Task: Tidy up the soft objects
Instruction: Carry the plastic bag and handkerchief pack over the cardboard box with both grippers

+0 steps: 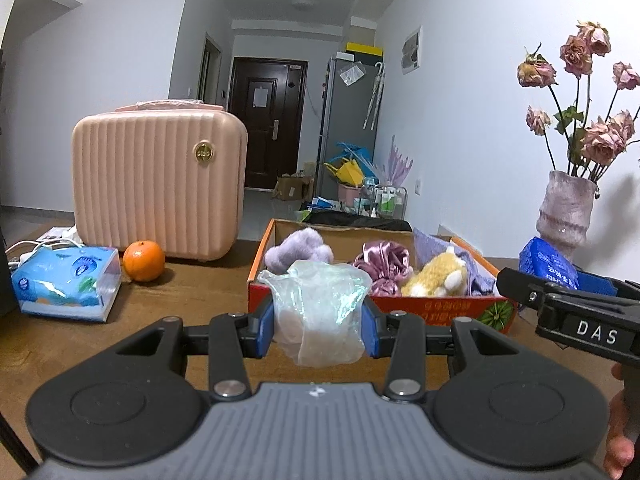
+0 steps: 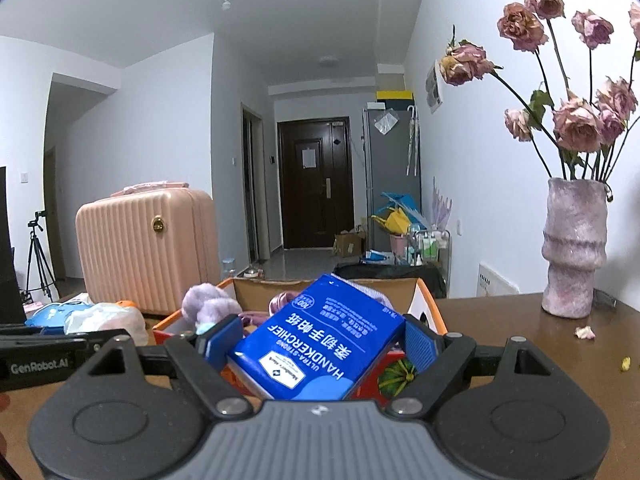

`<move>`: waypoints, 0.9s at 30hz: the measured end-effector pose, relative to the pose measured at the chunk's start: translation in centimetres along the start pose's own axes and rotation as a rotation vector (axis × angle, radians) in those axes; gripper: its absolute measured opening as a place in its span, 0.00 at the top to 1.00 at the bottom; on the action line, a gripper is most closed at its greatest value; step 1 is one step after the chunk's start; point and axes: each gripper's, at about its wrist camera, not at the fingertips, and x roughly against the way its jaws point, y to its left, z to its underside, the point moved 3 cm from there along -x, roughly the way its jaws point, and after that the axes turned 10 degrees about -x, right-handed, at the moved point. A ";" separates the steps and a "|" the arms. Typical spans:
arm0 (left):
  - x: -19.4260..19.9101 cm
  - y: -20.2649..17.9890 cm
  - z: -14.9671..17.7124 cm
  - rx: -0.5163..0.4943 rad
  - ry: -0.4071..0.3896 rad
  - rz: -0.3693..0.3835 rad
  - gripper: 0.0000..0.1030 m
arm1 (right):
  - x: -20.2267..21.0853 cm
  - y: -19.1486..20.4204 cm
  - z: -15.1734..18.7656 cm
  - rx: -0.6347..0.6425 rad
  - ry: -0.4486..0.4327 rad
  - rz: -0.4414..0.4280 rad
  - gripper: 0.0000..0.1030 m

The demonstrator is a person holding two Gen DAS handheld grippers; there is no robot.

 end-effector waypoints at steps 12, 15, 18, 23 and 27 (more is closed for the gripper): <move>-3.6 -0.9 -1.9 0.007 -0.028 -0.005 0.58 | -3.8 -1.0 -1.3 -0.021 -0.018 0.003 0.18; -4.7 -1.1 -2.3 0.007 -0.032 -0.005 0.58 | -5.0 -1.4 -1.5 -0.027 -0.020 0.008 0.18; -5.8 -1.3 -2.7 0.004 -0.036 -0.004 0.58 | -6.2 -1.7 -1.7 -0.028 -0.021 0.017 0.18; -8.0 -1.5 -3.4 0.006 -0.040 -0.004 0.58 | -8.4 -2.2 -2.1 -0.033 -0.025 0.026 0.18; -9.7 -1.5 -4.0 0.004 -0.048 -0.011 0.58 | -10.4 -2.3 -2.4 -0.034 -0.028 0.031 0.18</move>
